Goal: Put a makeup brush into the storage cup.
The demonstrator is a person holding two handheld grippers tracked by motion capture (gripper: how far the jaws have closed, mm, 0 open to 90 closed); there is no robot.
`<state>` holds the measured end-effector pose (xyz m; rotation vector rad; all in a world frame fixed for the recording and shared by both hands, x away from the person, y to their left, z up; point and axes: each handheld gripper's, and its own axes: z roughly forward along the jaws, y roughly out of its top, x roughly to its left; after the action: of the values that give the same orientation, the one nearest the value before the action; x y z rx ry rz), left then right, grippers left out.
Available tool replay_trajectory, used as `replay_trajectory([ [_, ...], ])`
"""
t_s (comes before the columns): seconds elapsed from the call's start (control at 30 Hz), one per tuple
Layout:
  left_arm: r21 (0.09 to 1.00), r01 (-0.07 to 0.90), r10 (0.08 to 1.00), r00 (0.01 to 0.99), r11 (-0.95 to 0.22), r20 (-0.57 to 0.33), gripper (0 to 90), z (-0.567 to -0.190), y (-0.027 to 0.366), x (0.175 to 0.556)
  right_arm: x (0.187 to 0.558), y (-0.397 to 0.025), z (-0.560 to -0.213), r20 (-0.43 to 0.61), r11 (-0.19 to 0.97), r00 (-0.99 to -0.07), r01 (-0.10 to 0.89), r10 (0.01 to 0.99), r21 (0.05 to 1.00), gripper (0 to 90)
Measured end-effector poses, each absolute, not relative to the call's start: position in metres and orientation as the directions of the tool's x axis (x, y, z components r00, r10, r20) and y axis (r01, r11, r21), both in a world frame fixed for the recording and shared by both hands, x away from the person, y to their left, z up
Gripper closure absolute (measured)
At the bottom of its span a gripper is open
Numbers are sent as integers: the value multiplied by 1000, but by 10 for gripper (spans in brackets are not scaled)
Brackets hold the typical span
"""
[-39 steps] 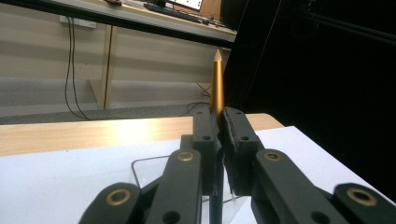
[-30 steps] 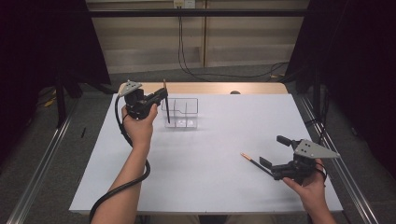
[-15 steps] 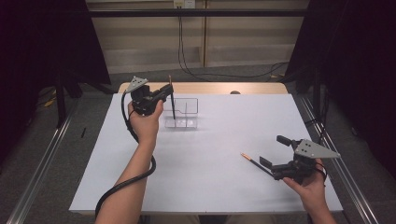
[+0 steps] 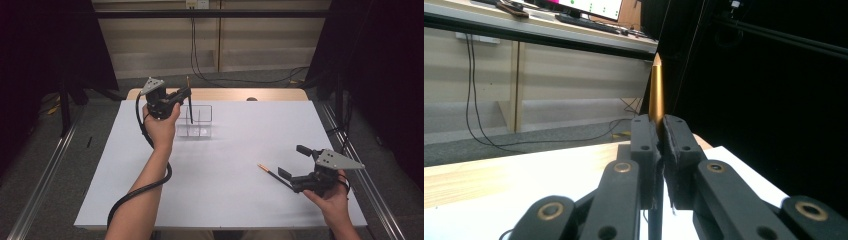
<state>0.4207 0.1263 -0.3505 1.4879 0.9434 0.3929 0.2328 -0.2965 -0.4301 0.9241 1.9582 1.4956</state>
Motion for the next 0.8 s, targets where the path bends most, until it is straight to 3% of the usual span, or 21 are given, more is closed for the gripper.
replay_trajectory([
  [0.8,950,297,733,626,94,-268,844,-349,104,435,233,-297,-431,12,164,-643,214,765,963,0],
])
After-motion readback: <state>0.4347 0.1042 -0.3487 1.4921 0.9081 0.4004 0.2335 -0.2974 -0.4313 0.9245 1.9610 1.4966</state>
